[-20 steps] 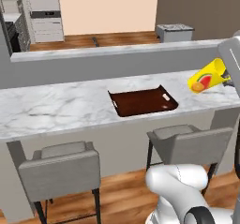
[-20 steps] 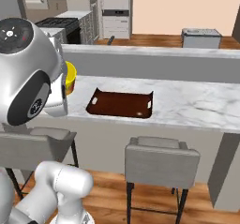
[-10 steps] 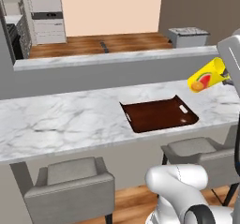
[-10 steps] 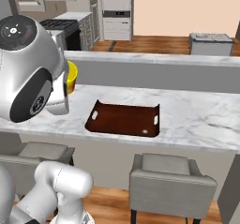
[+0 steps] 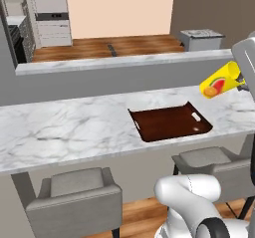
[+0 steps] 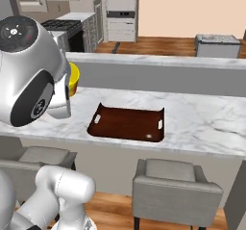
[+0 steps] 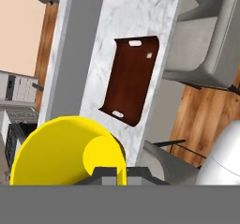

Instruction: There is a tray on the dining counter. Grab the cup, mug, and pitcher and place them on the tray. The pitcher may be placed next to the tray if it cannot fit the tray.

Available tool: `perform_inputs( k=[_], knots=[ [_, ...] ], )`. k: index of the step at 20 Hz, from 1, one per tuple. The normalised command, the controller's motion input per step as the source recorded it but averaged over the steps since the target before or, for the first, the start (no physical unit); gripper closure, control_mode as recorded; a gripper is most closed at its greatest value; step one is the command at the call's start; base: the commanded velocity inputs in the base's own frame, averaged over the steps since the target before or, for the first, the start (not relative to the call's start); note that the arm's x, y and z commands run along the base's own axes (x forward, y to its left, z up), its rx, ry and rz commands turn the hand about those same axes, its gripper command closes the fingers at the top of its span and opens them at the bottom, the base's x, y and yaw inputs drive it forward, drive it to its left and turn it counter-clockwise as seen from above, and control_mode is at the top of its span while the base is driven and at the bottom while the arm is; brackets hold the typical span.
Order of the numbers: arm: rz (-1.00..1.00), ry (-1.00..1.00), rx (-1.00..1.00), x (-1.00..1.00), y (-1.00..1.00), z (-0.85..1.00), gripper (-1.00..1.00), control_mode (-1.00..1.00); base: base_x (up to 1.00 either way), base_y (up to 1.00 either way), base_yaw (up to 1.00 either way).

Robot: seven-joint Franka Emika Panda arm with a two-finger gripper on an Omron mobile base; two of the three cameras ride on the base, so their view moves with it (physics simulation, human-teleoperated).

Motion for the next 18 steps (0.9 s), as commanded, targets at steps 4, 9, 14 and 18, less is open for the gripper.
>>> perform_inputs(
  k=[4,9,14,18],
  knots=[
    [0.0,0.0,0.0,0.0,0.0,0.0,1.0,1.0,0.38,0.0,0.05],
    [0.03,0.06,-0.05,0.26,0.1,0.0,1.0,-1.0,0.27,0.09,0.03],
    [0.01,0.15,-0.19,0.75,0.39,0.0,1.0,-1.0,0.0,0.0,0.0],
    [0.0,0.14,-0.18,0.73,0.28,0.0,1.0,-1.0,0.0,0.0,0.0]
  ],
)
